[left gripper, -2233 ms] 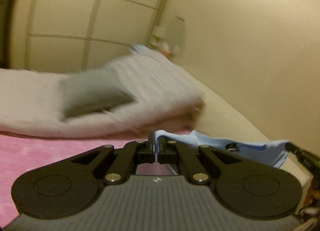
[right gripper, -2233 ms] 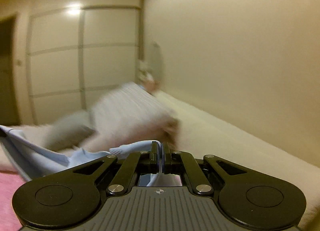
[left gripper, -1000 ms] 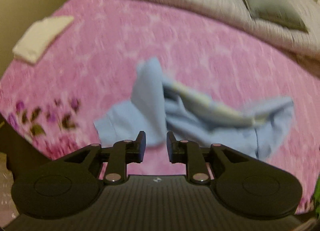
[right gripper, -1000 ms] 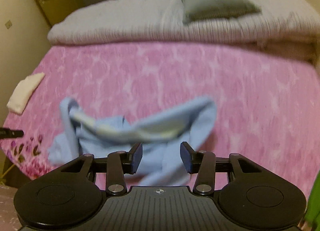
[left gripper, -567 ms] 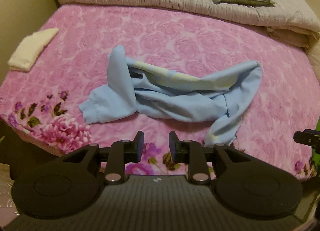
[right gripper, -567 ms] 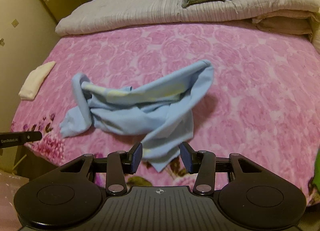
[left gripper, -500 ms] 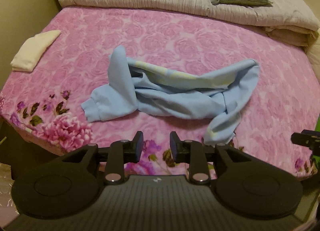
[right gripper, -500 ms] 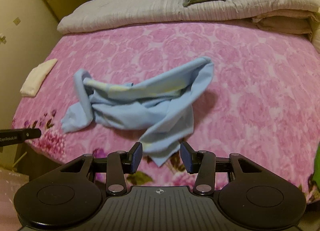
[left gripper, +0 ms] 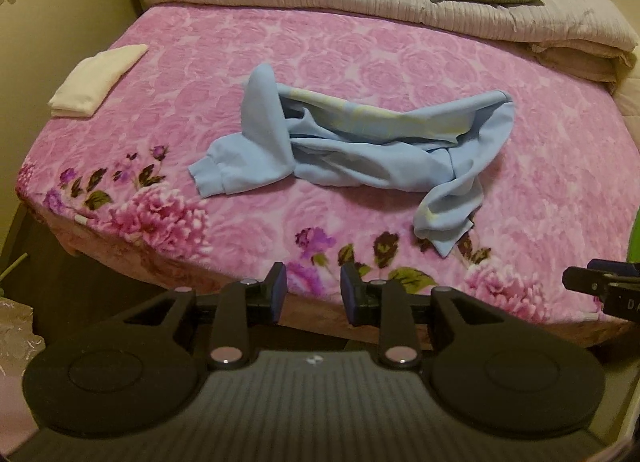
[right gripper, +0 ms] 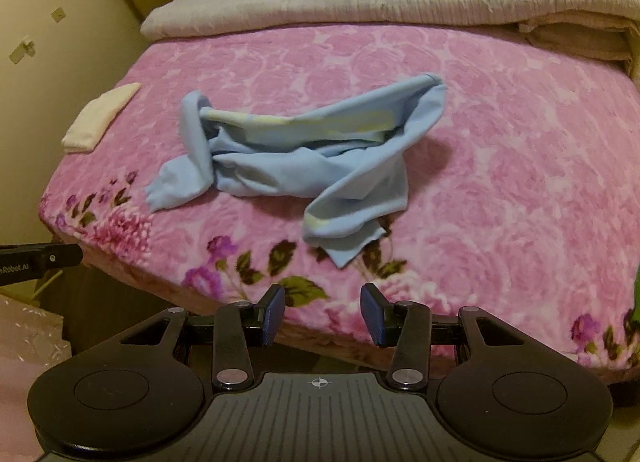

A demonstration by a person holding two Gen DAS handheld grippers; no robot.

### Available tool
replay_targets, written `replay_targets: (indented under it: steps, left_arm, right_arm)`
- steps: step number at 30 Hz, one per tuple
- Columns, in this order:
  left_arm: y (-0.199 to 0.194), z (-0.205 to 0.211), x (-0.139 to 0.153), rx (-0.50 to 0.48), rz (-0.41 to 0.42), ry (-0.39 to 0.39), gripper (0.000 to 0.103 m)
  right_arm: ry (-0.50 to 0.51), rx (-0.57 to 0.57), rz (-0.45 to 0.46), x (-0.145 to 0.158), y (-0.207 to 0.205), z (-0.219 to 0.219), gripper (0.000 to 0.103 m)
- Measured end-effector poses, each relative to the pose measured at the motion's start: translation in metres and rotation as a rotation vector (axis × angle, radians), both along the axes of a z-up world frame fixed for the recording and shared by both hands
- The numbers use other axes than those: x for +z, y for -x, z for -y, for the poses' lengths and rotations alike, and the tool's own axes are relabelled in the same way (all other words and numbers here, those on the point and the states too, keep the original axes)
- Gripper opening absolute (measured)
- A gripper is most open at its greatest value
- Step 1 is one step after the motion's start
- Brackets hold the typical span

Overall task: Fold clothes
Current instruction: 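Move both open grippers over the dropped sweatshirt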

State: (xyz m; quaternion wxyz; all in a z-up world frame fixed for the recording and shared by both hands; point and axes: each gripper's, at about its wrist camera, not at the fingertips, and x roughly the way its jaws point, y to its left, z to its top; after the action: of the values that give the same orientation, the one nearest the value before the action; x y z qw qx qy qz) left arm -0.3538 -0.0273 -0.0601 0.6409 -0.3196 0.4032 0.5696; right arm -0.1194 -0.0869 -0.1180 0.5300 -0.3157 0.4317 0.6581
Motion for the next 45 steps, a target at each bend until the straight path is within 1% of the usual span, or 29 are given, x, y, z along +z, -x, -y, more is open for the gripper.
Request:
replay_targets:
  steps: [6,12,17,21,28,33,36,40,45]
  left_arm:
    - [0.01,0.0,-0.001,0.003,0.002,-0.001,0.028]
    - [0.015,-0.028,-0.01,-0.019,0.012,0.013,0.029]
    - [0.021,-0.066,-0.016,-0.051,0.017,0.033,0.029]
    - [0.03,-0.106,-0.025,-0.082,0.018,0.054,0.029]
    - [0.049,-0.172,-0.029,-0.143,0.008,0.086,0.03]
    - [0.055,-0.216,-0.047,-0.197,-0.002,0.117,0.031]
    - [0.057,-0.236,-0.059,-0.202,-0.004,0.141,0.031]
    - [0.057,-0.264,-0.071,-0.21,0.006,0.172,0.031]
    - [0.046,-0.297,-0.083,-0.199,0.016,0.188,0.031]
  right_arm:
    - [-0.006,0.023,-0.001,0.004,0.014,0.001,0.046]
    - [-0.003,-0.011,0.011,0.001,0.017,-0.016,0.046]
    - [0.023,-0.053,0.017,-0.007,0.02,-0.048,0.046]
    - [0.036,-0.085,0.022,-0.012,0.025,-0.079,0.046]
    - [0.078,-0.232,0.024,-0.023,0.015,-0.121,0.046]
    - [0.124,-0.323,0.033,-0.043,0.012,-0.137,0.046]
    - [0.169,-0.369,0.033,-0.061,0.011,-0.143,0.046]
    - [0.231,-0.397,0.035,-0.078,0.006,-0.146,0.046]
    - [0.276,-0.404,0.083,-0.092,-0.011,-0.169,0.046]
